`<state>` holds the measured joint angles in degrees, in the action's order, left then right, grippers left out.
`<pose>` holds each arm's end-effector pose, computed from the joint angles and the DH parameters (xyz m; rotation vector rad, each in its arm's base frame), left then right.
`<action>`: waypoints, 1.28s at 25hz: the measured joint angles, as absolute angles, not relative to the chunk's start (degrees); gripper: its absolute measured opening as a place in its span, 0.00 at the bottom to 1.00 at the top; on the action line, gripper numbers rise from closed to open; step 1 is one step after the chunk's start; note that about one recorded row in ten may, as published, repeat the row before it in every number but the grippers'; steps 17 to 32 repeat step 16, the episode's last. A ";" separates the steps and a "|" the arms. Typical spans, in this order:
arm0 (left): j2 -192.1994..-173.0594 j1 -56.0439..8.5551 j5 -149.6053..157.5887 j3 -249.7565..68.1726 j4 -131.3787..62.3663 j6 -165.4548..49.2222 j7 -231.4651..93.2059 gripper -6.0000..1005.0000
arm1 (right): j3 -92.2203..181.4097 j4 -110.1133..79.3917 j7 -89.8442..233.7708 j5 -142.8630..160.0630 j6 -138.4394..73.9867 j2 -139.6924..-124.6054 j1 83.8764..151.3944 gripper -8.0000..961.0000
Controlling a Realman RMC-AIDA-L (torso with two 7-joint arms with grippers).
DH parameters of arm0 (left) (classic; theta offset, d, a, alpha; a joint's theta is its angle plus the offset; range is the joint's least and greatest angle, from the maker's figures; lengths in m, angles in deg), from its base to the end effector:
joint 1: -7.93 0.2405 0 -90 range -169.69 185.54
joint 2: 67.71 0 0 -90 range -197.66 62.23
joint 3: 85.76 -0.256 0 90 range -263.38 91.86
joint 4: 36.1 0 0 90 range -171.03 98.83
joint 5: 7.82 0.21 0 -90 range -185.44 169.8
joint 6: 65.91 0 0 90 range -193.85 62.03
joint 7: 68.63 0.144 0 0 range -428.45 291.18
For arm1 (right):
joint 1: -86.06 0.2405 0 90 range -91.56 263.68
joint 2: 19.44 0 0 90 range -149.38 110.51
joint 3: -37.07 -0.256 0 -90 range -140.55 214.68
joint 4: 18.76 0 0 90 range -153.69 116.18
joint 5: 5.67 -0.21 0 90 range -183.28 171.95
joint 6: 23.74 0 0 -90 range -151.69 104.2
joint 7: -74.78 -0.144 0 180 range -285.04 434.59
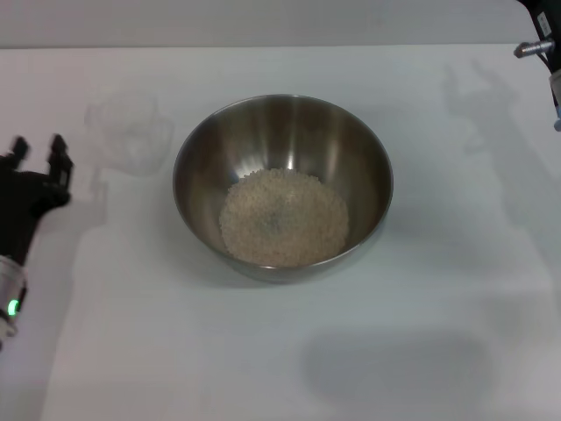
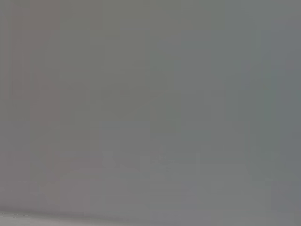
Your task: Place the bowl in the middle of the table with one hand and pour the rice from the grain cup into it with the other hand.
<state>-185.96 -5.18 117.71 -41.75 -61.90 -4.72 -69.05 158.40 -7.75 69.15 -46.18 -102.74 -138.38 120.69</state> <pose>-0.3324 0.2871 -0.0406 -1.5582 -0.6879 -0.6767 0.2371 0.3783 0.0138 -1.5350 0.1871 0.9923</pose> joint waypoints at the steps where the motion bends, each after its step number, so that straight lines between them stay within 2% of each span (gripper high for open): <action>1: -186.00 -4.89 117.94 -41.68 -61.26 -2.22 -70.35 0.39 | 158.35 -7.85 69.15 -46.19 -102.70 -138.48 120.31 0.43; 3: -186.22 -4.90 118.04 -41.72 -58.69 4.17 -73.04 0.39 | 158.34 -7.88 69.15 -46.20 -102.64 -138.53 120.11 0.43; 4: -186.24 -4.95 118.00 -41.72 -58.42 4.78 -73.23 0.49 | 158.35 -7.90 69.15 -46.20 -102.51 -138.61 119.87 0.43; 10: -186.35 -5.28 117.61 -41.51 -56.28 12.44 -73.26 0.70 | 158.35 -8.03 69.15 -46.16 -101.49 -138.88 118.25 0.43; 15: -186.36 -6.54 117.51 -41.40 -55.16 13.51 -73.20 0.84 | 158.35 -8.24 68.52 -46.14 -98.71 -138.92 117.67 0.43; 32: -186.33 -6.86 117.51 -41.38 -54.87 13.70 -73.36 0.84 | 158.35 -8.32 68.48 -46.18 -98.52 -138.92 117.53 0.43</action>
